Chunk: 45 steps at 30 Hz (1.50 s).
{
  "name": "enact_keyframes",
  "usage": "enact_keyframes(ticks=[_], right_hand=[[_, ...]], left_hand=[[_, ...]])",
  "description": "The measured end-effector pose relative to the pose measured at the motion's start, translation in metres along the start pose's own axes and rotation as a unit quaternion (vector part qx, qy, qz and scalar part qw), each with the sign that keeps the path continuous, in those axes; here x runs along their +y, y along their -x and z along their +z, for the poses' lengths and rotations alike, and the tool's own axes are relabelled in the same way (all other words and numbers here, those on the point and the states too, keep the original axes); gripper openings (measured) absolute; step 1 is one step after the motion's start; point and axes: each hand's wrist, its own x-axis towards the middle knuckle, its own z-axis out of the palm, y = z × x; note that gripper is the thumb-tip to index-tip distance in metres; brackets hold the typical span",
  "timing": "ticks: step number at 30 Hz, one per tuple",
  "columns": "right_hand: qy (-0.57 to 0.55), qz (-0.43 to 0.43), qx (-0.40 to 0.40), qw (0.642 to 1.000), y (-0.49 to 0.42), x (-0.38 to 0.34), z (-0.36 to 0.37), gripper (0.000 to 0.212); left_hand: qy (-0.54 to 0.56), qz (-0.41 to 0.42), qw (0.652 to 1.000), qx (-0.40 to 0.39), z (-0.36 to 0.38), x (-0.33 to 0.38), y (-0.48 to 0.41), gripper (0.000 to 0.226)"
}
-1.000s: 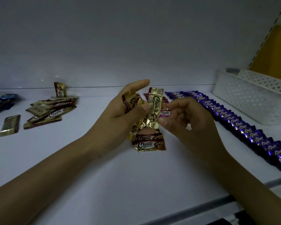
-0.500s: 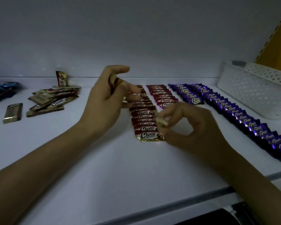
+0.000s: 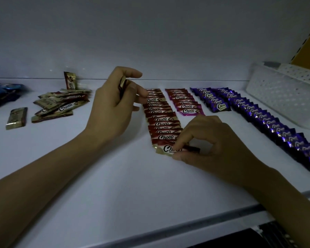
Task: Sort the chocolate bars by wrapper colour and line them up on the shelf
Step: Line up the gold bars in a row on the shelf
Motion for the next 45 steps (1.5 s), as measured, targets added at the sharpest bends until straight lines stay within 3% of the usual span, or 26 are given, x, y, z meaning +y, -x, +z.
enact_keyframes(ticks=[4,9,45], right_hand=[[-0.006,-0.007,0.023,1.0,0.0002,0.0007,0.0028,0.008],[0.035,0.009,-0.002,0.999,-0.0017,-0.0015,0.0064,0.035],[0.051,0.026,-0.019,0.998,-0.0005,0.0027,0.0077,0.03]], left_hand=[[-0.001,0.01,1.0,0.002,-0.0005,0.0011,0.0002,0.025],[-0.005,0.013,1.0,0.001,-0.0003,0.0011,0.0004,0.025],[0.001,0.031,1.0,0.004,0.0013,0.0009,0.0023,0.025]])
